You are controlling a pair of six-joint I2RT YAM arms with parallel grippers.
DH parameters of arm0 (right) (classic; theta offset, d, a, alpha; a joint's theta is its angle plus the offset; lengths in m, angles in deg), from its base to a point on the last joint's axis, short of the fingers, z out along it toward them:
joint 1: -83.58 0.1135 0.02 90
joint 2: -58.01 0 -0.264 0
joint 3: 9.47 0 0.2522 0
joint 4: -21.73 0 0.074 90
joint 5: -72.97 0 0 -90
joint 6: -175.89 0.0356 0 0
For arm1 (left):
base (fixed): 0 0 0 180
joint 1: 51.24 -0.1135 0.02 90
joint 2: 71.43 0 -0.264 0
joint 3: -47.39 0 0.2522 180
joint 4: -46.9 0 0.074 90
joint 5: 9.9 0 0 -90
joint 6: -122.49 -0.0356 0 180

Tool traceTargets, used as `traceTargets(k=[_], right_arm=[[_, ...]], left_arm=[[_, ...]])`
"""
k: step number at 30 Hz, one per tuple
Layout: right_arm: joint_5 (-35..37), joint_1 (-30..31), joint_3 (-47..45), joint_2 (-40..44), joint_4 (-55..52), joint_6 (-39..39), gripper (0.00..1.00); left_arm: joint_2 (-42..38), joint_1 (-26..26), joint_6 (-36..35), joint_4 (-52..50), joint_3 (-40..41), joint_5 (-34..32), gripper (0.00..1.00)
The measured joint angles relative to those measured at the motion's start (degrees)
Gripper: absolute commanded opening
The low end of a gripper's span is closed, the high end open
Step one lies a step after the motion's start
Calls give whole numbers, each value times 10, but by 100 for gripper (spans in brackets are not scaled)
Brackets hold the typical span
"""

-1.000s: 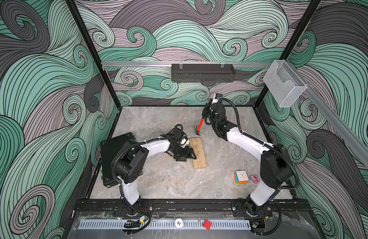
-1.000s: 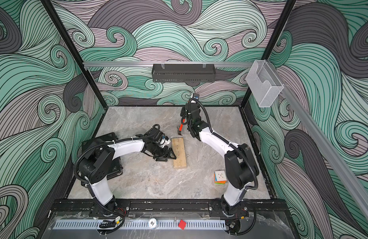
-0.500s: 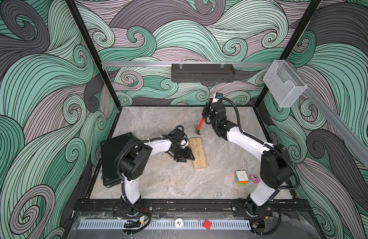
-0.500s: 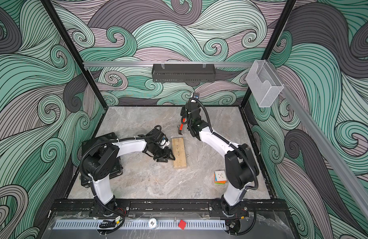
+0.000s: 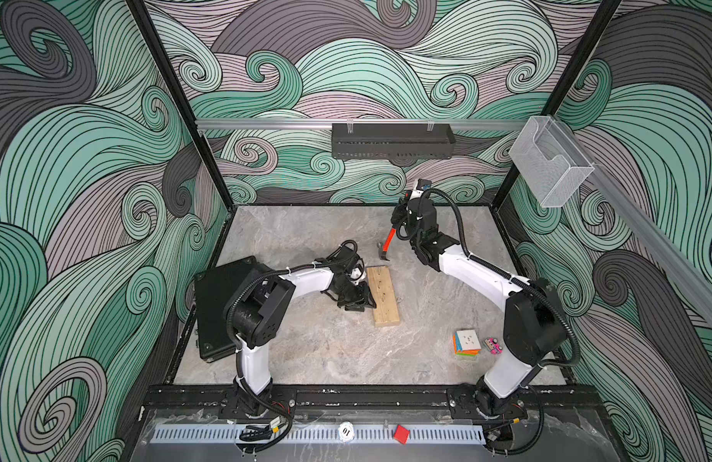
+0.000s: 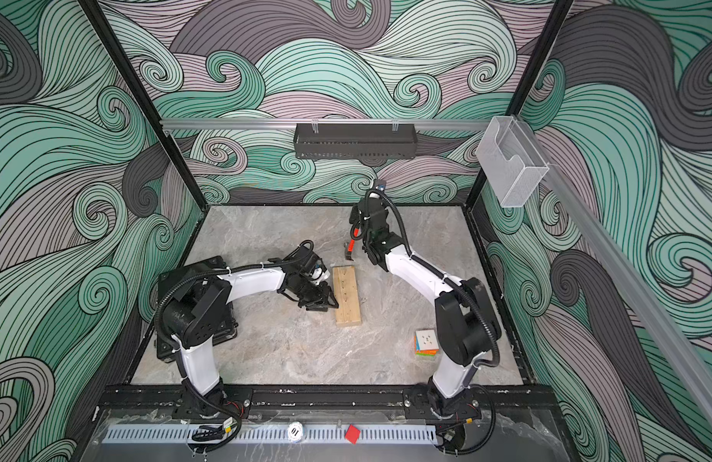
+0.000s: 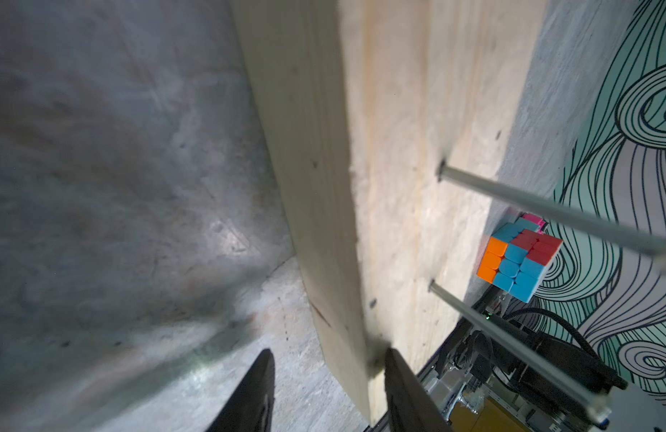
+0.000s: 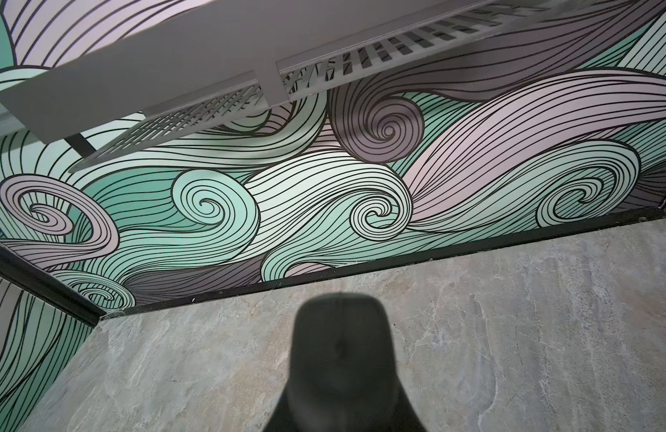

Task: Use a claw hammer to pull out a nail
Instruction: Remove the nail from the mounting plate.

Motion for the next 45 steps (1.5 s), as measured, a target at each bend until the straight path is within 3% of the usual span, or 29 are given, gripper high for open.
traceTargets(k=[18, 45], right_arm=[[7, 3, 14, -22, 9, 0, 7], [73, 67, -12, -40, 52, -42, 6]], left_arm=[[4, 0, 4, -11, -8, 0, 42], [9, 0, 8, -20, -16, 2, 42]])
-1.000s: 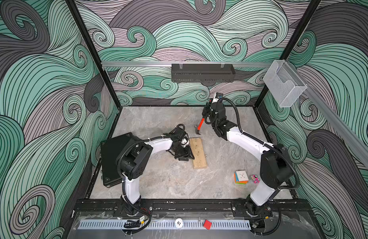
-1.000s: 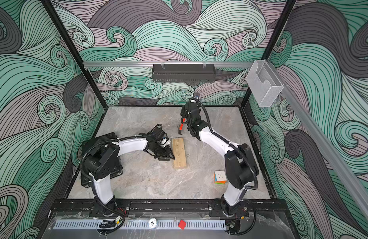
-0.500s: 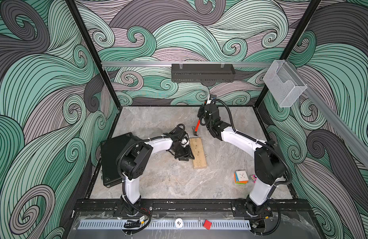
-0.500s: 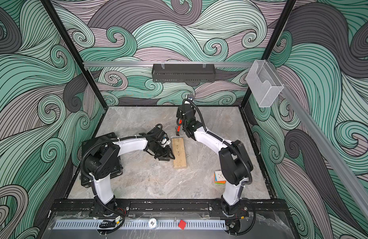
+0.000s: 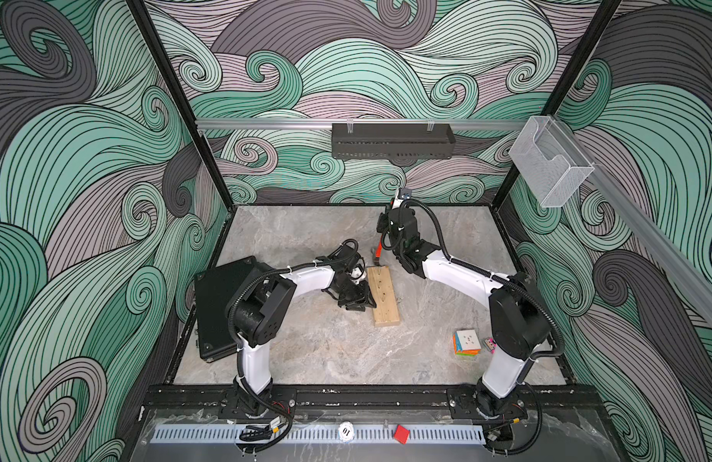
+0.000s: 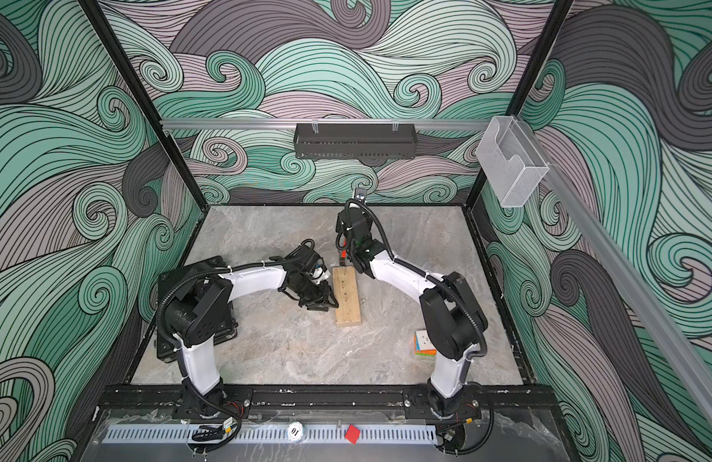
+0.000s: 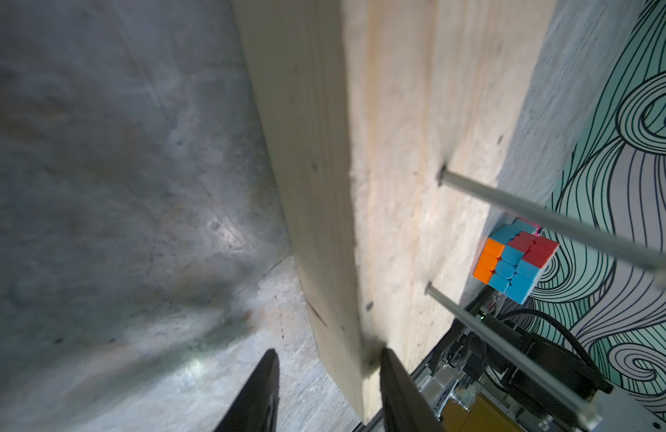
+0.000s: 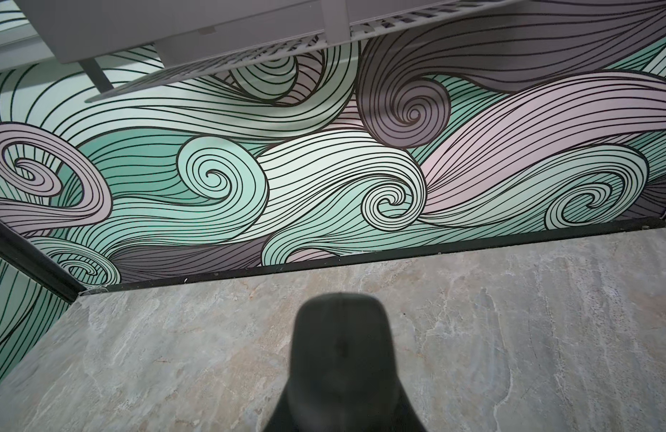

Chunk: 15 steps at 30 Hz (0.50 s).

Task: Use a claw hammer to pull out a nail
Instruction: Remove the nail from the mounting plate.

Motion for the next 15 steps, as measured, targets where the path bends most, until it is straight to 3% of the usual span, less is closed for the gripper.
traceTargets(k=[15], right_arm=[[50, 28, -36, 30, 26, -33, 7]], left_arm=[[0, 0, 0, -2, -1, 0, 42]])
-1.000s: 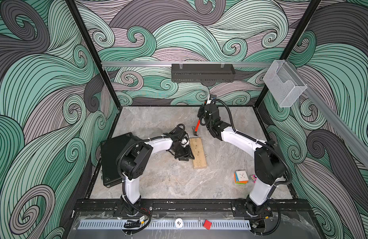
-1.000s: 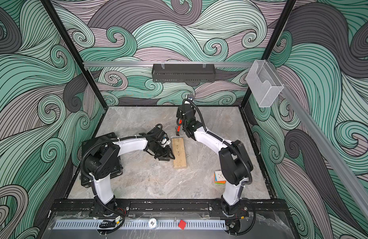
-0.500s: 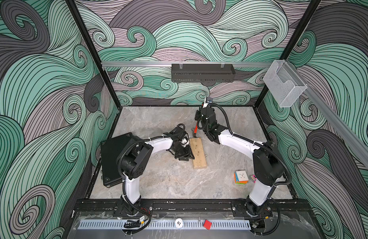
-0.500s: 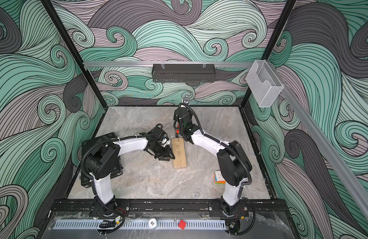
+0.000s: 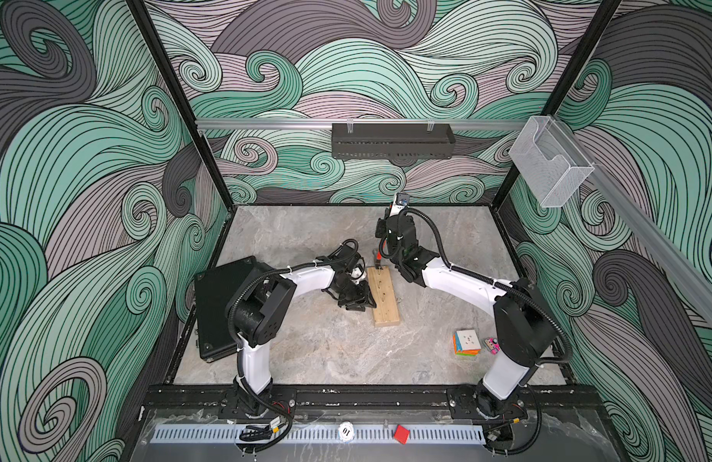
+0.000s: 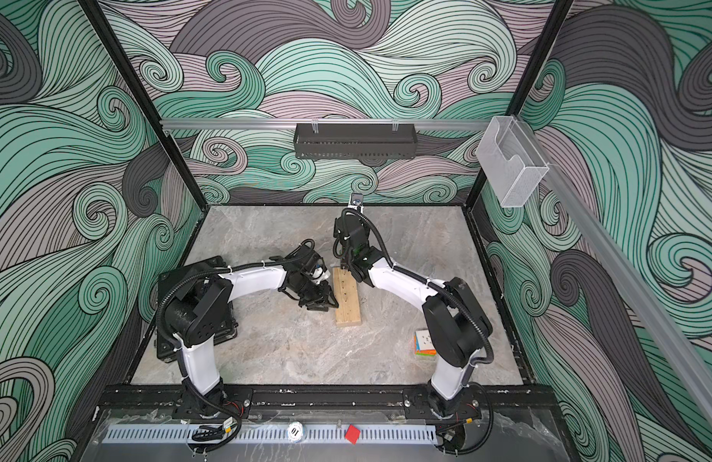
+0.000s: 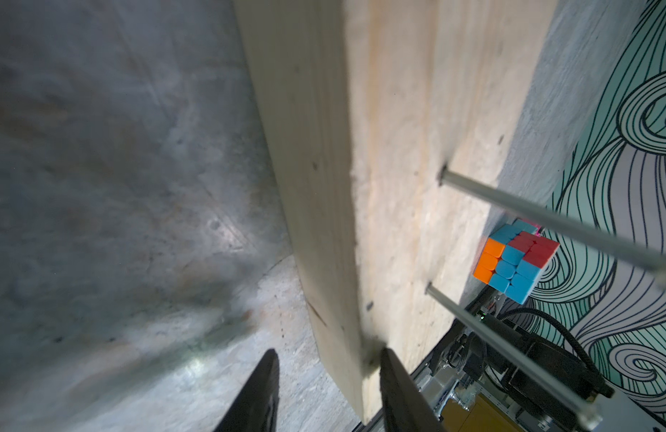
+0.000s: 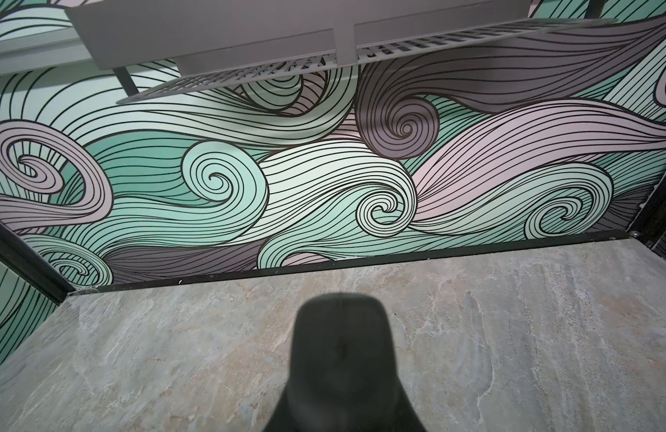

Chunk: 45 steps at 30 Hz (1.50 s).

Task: Use a claw hammer to pull out a nail
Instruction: Remove the nail from the mounting plate.

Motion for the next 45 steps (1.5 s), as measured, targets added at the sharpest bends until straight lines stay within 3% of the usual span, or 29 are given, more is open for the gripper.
traceTargets(k=[21, 45], right_arm=[[12, 7, 7, 33, -79, 2, 7], [-64, -40, 211, -24, -428, 120, 6]], left_arm=[[7, 0, 0, -10, -10, 3, 41], [21, 0, 0, -35, -29, 12, 42]])
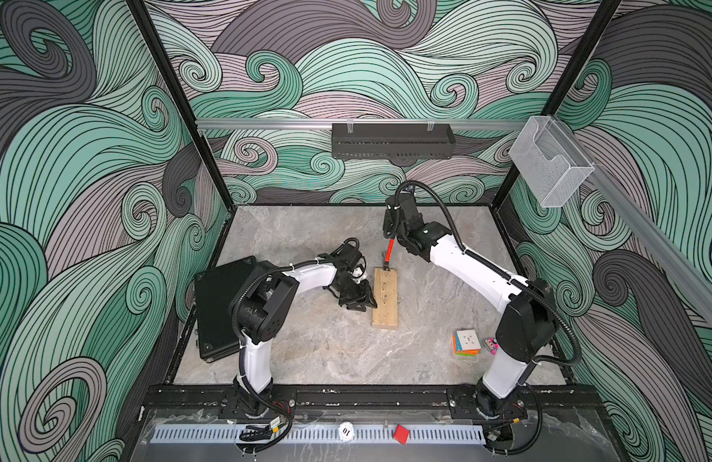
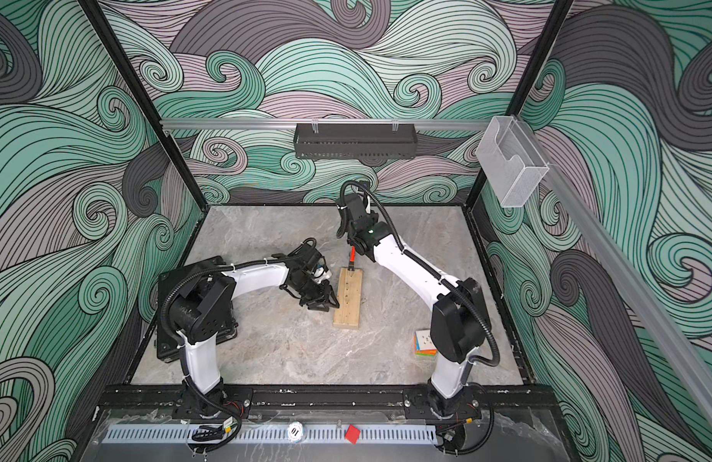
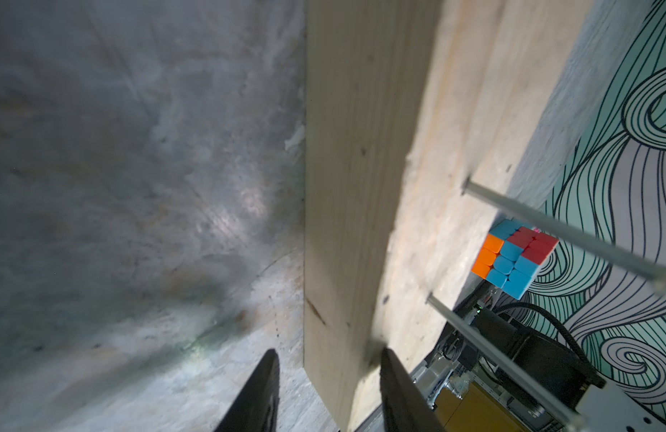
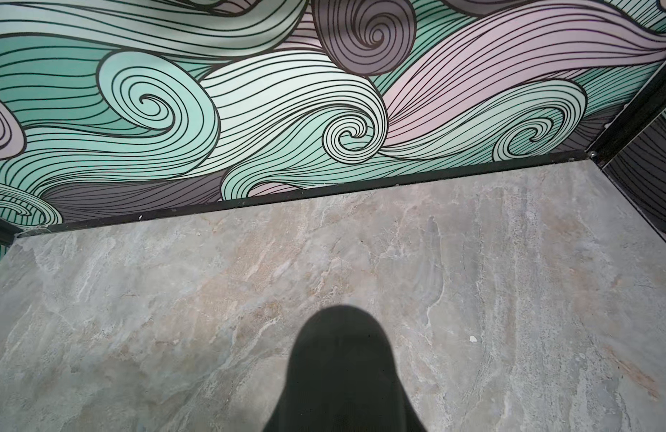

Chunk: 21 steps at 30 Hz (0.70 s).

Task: Use a claw hammer to pull out a nail
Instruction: Remove the nail from the mounting plate.

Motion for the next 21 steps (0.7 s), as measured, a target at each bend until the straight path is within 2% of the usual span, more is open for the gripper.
traceTargets(k=[10, 21], right_arm=[[-40, -9, 45, -7, -80, 18, 5], [-50, -12, 44, 3, -99, 36, 5]], left_arm=[[2, 0, 0, -7, -5, 0, 42], [2, 0, 0, -8, -5, 0, 42]])
